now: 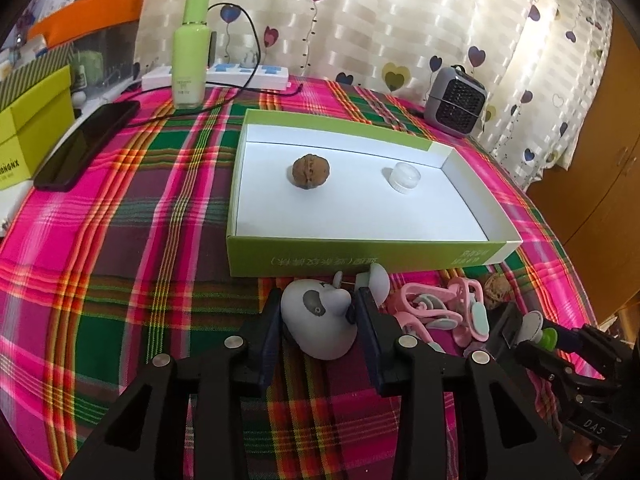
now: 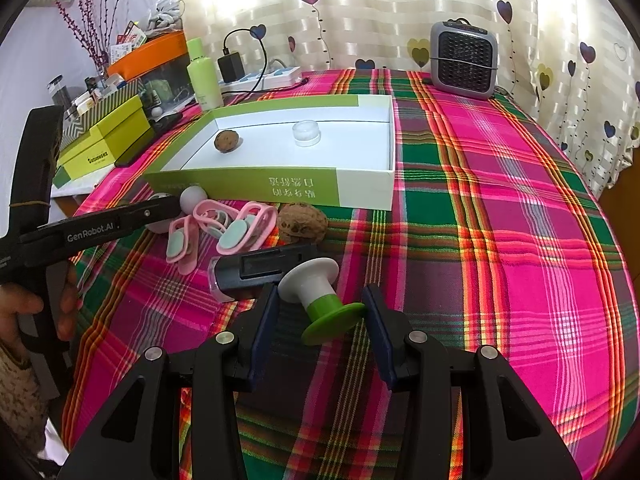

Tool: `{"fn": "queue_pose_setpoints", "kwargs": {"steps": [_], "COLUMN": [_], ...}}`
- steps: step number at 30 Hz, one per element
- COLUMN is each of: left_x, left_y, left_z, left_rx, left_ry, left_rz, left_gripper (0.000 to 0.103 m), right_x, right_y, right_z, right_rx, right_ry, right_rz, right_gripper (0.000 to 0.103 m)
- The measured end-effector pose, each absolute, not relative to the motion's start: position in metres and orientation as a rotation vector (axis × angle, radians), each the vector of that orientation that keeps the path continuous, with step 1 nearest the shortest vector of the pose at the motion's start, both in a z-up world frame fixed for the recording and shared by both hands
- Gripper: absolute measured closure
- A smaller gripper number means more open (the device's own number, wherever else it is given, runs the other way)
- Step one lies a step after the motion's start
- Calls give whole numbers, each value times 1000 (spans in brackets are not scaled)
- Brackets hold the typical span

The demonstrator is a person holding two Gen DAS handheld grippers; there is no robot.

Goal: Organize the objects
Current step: 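Close the left tool on the white panda-face ball and lift it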

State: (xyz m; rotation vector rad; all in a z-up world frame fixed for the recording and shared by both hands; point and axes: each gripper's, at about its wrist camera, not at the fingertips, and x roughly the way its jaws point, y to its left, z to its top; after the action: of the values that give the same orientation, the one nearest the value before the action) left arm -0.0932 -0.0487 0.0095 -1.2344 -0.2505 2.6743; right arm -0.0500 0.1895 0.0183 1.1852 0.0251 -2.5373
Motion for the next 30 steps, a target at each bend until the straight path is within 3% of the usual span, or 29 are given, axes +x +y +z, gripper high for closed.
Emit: {"fn": "queue_pose_setpoints", "kwargs": {"steps": [4,30], "left_x": [-92,-71], "left_y": [-49,-49], "left_z": [11,28], "left_rx": [-1225,-1161], "left_ry": [-251,-218], "left_rz": [2668,2695], "left_gripper": [78,78], "right_x": [-49,-46], "right_y": [188,185], "right_z": [19,32], "right_rx": [1182,1131], "right_ry": [26,20], "right_rz": [-2538,-2544], "right_gripper": [59,59]}}
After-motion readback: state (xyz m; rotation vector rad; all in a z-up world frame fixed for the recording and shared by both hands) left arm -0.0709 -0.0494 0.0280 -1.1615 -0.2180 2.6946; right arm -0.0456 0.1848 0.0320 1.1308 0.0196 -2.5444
